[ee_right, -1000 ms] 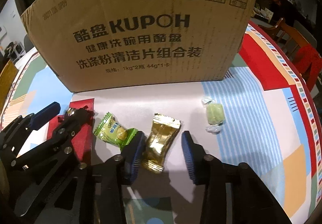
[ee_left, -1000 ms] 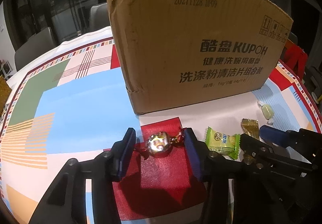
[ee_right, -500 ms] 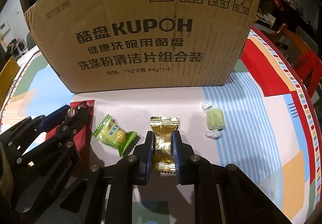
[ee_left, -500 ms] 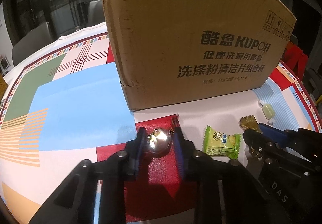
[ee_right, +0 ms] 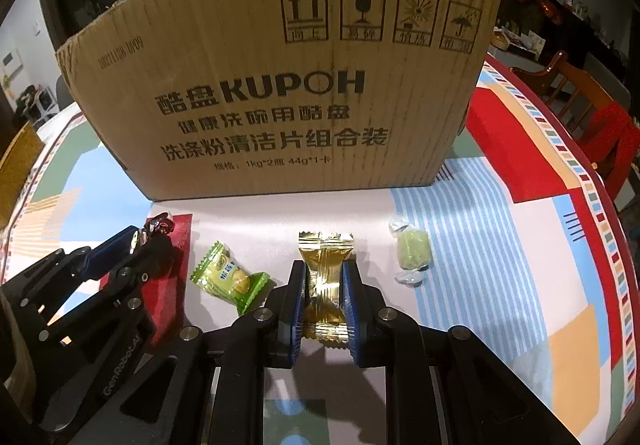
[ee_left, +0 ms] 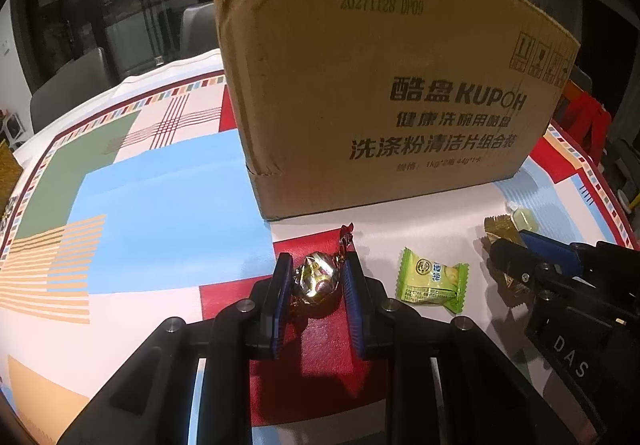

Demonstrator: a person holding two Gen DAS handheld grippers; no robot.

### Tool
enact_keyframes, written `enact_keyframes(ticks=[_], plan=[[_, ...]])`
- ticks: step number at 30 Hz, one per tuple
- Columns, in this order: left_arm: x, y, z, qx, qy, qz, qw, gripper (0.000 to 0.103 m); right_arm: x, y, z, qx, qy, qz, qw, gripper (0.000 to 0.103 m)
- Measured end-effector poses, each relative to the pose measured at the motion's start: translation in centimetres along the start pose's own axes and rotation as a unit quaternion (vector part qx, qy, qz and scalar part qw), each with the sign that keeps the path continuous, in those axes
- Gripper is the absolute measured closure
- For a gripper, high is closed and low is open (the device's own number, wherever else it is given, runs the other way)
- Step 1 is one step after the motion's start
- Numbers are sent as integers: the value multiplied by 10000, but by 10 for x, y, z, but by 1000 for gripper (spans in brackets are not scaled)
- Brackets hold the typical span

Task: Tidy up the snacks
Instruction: 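Lift and carry both held candies over the cardboard box with both tools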

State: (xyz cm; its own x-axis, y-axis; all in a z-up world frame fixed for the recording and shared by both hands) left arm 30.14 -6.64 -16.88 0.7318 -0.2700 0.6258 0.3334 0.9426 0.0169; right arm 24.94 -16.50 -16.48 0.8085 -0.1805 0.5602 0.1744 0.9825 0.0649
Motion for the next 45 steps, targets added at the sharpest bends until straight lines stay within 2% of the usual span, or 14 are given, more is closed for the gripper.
enact_keyframes(ticks=[22,45], plan=[[7,-7,48,144,-283,67,9995,78,11,-3,35,70,-362,21,9993,84],[22,-9,79,273,-472,85,9985,78,30,-22,62,78,-785,92,9968,84]])
Point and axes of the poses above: each gripper's, at about its wrist camera, not at the fingertips, and z roughly against the way its jaws point, y to its left, x to its top, the point moved 1 cm from there along -z, roughly the way its jaws point, and after that the axes turned 2 degrees about x, right-handed, at the moved point
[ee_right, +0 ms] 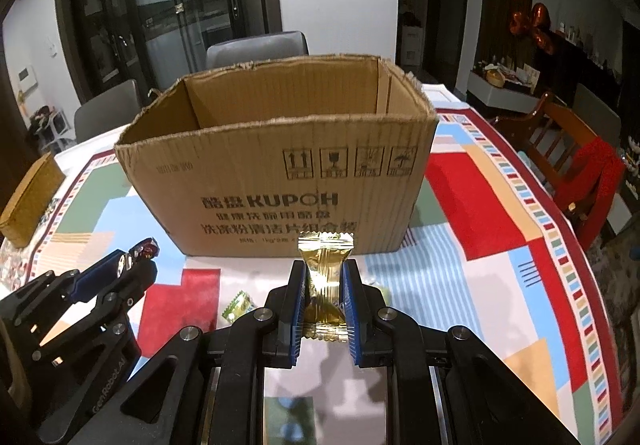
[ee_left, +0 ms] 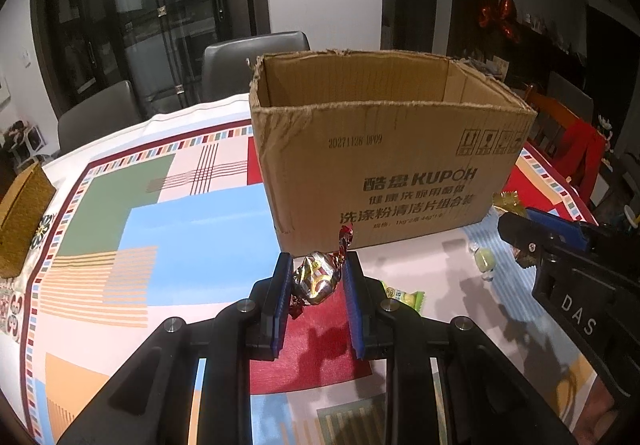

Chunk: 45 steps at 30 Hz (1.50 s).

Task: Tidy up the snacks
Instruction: 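Lift and carry both held candies over the cardboard box with both tools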

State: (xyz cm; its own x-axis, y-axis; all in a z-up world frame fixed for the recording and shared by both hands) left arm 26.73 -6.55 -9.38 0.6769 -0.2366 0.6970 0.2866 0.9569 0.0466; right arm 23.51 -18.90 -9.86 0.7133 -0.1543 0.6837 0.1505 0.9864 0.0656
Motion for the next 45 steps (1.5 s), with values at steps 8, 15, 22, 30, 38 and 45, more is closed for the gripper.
enact_keyframes(ticks=[8,15,22,30,38,45], plan=[[12,0,13,12,-109,17,9999,78,11,-1,12,14,-181,49,9998,84],[21,-1,21,40,-188,27,9998,78,21,-1,22,31,-325,111,9994,84],[29,0,28,33,-257,60,9996,78,30,0,31,56,-451,176,9988,84],[41,-1,38,26,-387,59,9992,78,41,-1,39,59,-626,248,9977,84],[56,-3,47,7,-550,25,9985,78,52,-3,46,50,-781,288,9965,84],[66,-5,50,-2,-640,-12,9979,78,61,-6,50,57,-888,301,9956,84]])
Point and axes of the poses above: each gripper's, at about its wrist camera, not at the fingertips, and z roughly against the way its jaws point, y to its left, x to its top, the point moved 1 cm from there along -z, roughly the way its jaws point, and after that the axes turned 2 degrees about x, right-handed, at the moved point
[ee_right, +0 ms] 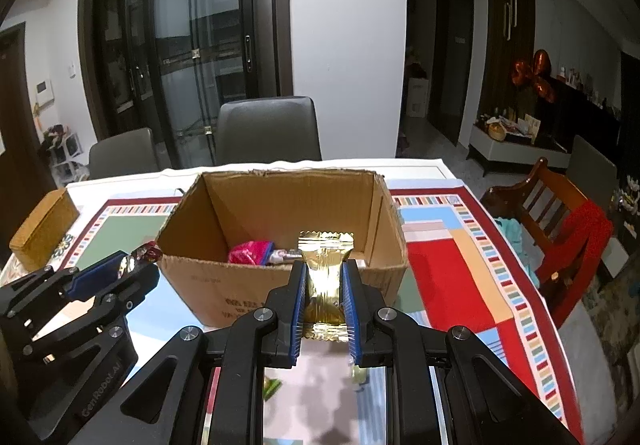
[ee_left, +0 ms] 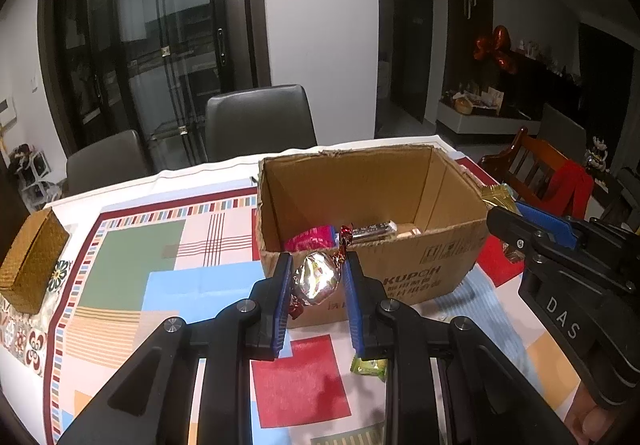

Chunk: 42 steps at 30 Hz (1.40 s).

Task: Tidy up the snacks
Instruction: 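Lift and carry both held candies over the cardboard box with both tools, then open both tools to drop the two candies into the box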

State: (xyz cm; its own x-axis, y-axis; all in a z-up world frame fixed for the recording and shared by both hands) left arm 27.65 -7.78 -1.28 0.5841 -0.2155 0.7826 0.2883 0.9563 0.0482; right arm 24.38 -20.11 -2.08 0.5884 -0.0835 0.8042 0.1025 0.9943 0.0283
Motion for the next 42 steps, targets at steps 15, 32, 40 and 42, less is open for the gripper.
enact_keyframes(ticks=[15,32,40,42], plan=[[22,-7,-2,-36,-198,-65,9998,78,21,-5,-1,-29,-230,84,9997,84],[38,-12,-18,-50,-261,-111,9996,78,41,-6,-8,-34,-410,212,9989,84],[44,-12,-27,-29,-268,-126,9996,78,49,-5,-17,7,-420,285,9987,84],[45,-11,-30,-21,-261,-119,9996,78,51,-5,-19,11,-416,292,9987,84]])
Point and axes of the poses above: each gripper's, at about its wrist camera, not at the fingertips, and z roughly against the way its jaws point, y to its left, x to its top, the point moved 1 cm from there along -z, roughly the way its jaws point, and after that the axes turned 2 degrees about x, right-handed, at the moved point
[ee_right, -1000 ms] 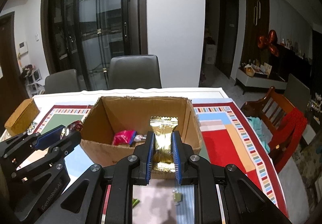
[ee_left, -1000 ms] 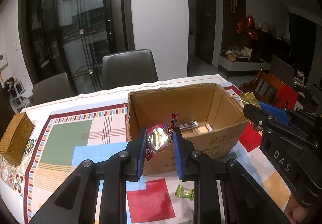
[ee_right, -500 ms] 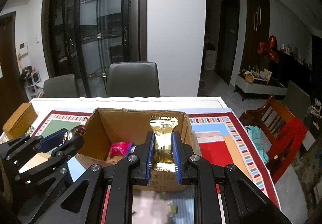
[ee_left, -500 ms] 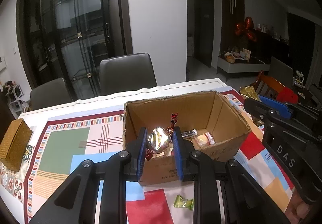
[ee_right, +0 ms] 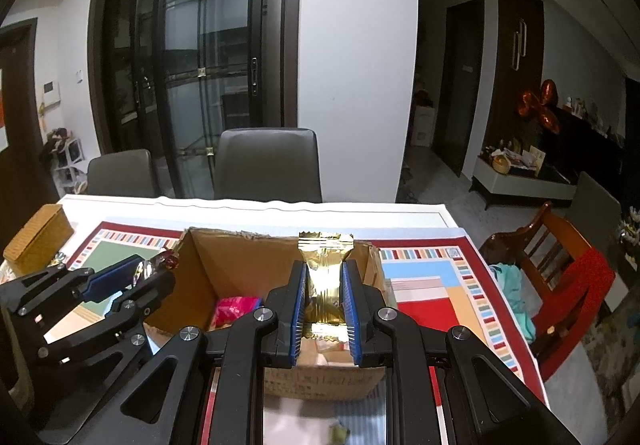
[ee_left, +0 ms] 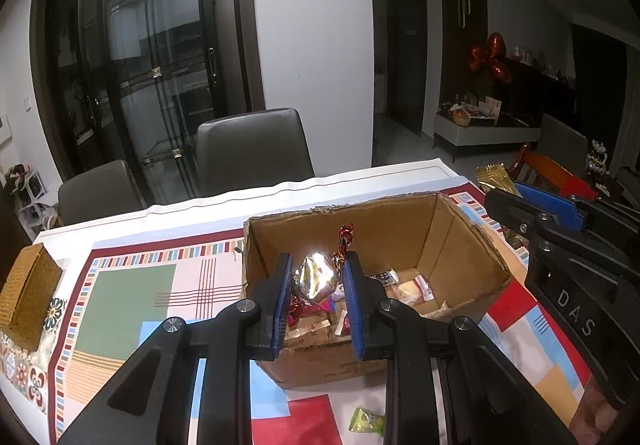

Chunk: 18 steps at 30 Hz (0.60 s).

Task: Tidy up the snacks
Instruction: 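Open both tools to drop the two candies into the box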

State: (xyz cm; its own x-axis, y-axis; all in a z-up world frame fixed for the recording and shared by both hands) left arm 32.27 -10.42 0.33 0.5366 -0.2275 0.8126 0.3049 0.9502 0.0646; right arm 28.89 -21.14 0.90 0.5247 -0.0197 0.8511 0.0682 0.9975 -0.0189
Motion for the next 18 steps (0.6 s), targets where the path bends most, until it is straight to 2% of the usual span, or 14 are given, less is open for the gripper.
enact_keyframes(ticks=[18], plan=[[2,6,-40,-5,199,157,9997,78,1,-2,-33,51,187,-14,9998,84]])
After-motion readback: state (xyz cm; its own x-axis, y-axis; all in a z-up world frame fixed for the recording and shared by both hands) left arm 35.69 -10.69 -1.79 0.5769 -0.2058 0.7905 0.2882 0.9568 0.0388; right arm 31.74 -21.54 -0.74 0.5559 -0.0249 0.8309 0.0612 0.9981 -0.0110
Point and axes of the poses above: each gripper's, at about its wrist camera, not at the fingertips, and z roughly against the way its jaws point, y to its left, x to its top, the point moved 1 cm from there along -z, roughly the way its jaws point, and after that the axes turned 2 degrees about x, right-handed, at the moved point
